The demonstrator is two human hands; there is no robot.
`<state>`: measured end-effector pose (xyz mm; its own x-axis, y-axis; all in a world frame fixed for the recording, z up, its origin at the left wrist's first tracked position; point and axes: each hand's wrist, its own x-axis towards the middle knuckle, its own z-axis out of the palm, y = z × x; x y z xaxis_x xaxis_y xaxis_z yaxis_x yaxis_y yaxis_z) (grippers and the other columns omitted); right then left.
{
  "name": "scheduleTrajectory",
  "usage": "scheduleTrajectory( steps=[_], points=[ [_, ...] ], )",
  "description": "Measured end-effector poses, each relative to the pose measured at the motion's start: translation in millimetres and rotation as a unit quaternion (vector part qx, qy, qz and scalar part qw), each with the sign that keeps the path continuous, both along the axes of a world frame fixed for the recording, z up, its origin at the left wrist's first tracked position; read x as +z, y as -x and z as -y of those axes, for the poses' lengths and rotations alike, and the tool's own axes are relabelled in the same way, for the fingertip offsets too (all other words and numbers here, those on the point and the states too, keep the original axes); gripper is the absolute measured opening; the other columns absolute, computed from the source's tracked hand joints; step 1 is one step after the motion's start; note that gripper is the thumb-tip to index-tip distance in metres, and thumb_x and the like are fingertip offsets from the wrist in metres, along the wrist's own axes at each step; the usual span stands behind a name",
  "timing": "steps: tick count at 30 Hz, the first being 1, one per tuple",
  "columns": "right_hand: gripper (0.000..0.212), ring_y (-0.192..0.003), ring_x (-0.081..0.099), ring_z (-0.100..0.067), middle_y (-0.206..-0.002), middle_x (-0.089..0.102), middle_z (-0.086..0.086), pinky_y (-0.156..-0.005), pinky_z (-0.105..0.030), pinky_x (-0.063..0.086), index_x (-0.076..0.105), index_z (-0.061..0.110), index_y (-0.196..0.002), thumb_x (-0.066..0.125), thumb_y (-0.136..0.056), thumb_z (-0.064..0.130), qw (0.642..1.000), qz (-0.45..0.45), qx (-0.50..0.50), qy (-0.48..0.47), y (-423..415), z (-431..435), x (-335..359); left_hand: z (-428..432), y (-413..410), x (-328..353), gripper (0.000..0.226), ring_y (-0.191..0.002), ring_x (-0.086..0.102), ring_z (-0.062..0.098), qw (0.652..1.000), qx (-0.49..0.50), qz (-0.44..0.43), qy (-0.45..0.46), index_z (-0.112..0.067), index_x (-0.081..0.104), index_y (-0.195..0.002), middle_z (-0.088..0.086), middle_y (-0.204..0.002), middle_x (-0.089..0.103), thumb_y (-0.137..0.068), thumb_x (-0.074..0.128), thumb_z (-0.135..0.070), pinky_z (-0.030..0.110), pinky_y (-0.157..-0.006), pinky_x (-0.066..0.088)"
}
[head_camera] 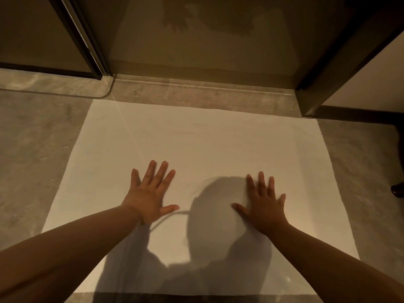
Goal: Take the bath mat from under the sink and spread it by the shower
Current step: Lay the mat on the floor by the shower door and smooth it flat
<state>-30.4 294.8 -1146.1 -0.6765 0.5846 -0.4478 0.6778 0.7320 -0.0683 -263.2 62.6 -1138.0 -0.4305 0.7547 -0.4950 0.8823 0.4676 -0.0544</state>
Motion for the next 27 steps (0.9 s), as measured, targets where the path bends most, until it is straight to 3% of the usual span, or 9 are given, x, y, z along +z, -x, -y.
scheduleTrajectory(
  steps=[12,17,21,27],
  points=[
    [0.095,-0.136,-0.035,-0.032,-0.150,-0.037,-0.004,-0.108,-0.068,-0.004,-0.036,0.036,-0.138,0.000,-0.067,0.088,1.000,0.011,0.021,-0.007,-2.7,-4.0,-1.8,-0.1,-1.9,-9.2,0.093,-0.133,-0.033,0.039,1.000,0.028,-0.007,0.011,-0.023,-0.044,-0.130,0.010,-0.142,-0.044,-0.060,-0.023,-0.081,0.067,-0.106,0.006],
    [0.093,-0.136,-0.035,-0.029,-0.150,-0.036,-0.003,-0.109,-0.065,-0.007,-0.034,0.035,-0.139,0.001,-0.070,0.087,1.000,-0.012,0.020,-0.012,-3.8,-3.4,-1.3,3.9,-2.6,-12.1,0.092,-0.135,-0.030,0.035,0.999,0.009,-0.026,-0.033,-0.021,-0.035,-0.137,0.010,-0.147,-0.038,-0.068,-0.016,-0.079,0.065,-0.107,0.004],
    [0.088,-0.140,-0.029,-0.023,-0.154,-0.029,-0.001,-0.112,-0.057,-0.009,-0.023,0.031,-0.145,0.011,-0.081,0.080,0.995,-0.092,0.025,-0.030,1.6,0.0,-0.1,0.9,-1.0,-3.6,0.082,-0.143,-0.003,0.032,0.987,-0.043,-0.015,-0.157,-0.018,0.004,-0.149,0.011,-0.157,0.002,-0.086,0.017,-0.069,0.064,-0.109,0.014],
    [0.084,-0.140,-0.030,-0.022,-0.154,-0.029,-0.002,-0.113,-0.056,-0.008,-0.022,0.029,-0.146,0.011,-0.084,0.075,0.993,-0.115,0.027,-0.029,34.8,-8.5,-2.7,-26.7,10.1,-10.7,0.071,-0.143,-0.013,0.024,0.980,0.009,-0.008,-0.200,-0.027,-0.011,-0.147,0.004,-0.157,-0.008,-0.091,0.013,-0.063,0.056,-0.113,0.000]
  ],
)
